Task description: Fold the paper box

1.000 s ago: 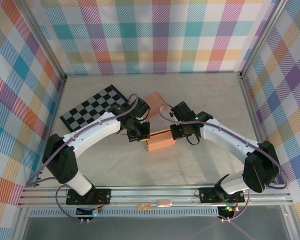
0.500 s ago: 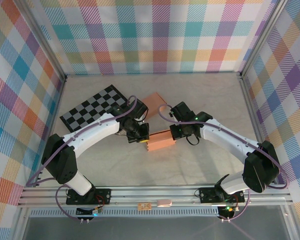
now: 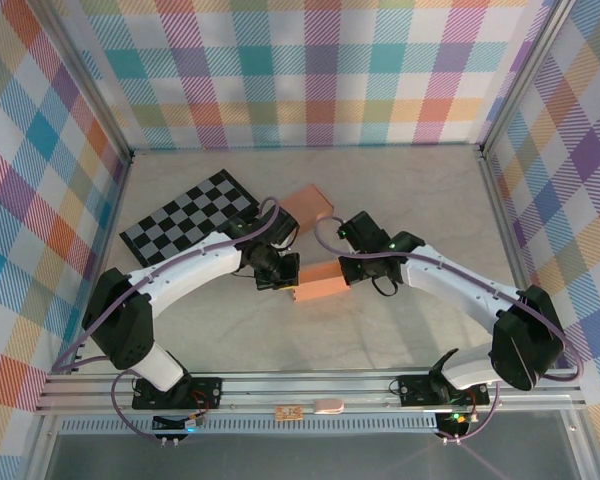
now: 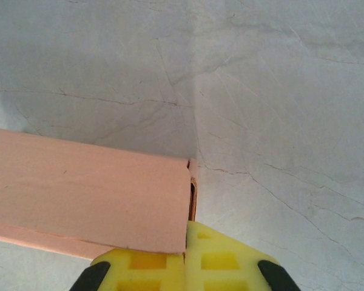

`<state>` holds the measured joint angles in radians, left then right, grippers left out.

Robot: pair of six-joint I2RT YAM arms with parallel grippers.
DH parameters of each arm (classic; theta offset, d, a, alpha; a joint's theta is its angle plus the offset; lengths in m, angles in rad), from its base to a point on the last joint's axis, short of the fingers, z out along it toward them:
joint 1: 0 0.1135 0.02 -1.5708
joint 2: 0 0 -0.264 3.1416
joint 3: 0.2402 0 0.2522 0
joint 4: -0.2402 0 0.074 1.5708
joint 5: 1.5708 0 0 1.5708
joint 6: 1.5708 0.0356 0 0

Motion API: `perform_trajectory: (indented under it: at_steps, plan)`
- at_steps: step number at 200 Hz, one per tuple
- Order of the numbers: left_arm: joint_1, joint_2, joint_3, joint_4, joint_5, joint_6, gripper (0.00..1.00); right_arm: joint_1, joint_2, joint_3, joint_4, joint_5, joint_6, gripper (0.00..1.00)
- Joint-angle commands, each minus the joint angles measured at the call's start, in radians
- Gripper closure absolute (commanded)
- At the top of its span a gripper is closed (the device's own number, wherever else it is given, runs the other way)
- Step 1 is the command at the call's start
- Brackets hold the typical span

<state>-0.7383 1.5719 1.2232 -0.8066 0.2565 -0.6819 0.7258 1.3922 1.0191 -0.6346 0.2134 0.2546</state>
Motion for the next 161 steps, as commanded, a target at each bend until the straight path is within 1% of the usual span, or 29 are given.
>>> perform_trajectory:
  at_steps: [1, 33, 60, 81, 99, 117, 129, 142, 161]
  plan:
    - [-0.007, 0.005, -0.023, -0.023, -0.032, 0.016, 0.97, 0.013, -0.017, -0.001, -0.086, -0.021, 0.017, 0.96]
    - [-0.007, 0.014, -0.016, -0.026, -0.036, 0.018, 0.97, 0.014, -0.053, 0.022, -0.128, -0.044, 0.078, 0.78]
    - [-0.006, 0.018, -0.014, -0.023, -0.036, 0.018, 0.98, 0.013, -0.117, 0.019, -0.136, -0.110, 0.148, 0.62]
    - [-0.007, 0.023, -0.006, -0.023, -0.034, 0.020, 0.98, 0.008, -0.159, 0.030, -0.149, -0.140, 0.194, 0.54]
    - [-0.007, 0.028, 0.002, -0.026, -0.032, 0.024, 0.98, -0.015, -0.188, 0.040, -0.137, -0.173, 0.270, 0.47]
    - [-0.009, 0.033, 0.006, -0.026, -0.028, 0.023, 0.98, -0.065, -0.199, 0.046, -0.092, -0.222, 0.414, 0.40]
    - [-0.009, 0.033, 0.007, -0.027, -0.028, 0.023, 0.98, -0.104, -0.196, 0.053, -0.066, -0.260, 0.546, 0.35]
    - [-0.010, 0.031, 0.006, -0.029, -0.030, 0.023, 0.98, -0.157, -0.186, 0.047, -0.019, -0.358, 0.689, 0.31]
    - [-0.010, 0.031, 0.007, -0.029, -0.029, 0.021, 0.98, -0.211, -0.175, 0.002, 0.102, -0.482, 0.874, 0.29]
